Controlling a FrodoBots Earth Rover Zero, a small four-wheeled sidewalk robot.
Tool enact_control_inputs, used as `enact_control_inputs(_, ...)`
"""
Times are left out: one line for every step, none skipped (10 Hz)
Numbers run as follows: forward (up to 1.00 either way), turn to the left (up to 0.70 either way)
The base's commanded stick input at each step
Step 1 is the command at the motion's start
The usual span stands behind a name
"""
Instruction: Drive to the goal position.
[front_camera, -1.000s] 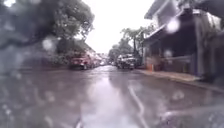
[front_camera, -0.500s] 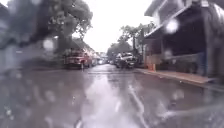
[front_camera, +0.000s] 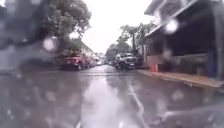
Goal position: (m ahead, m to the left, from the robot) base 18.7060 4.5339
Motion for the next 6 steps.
enact_control_inputs(1.0,0.0)
enact_control_inputs(1.0,0.0)
enact_control_inputs(1.0,0.0)
enact_control_inputs(1.0,0.0)
enact_control_inputs(1.0,0.0)
enact_control_inputs(1.0,0.0)
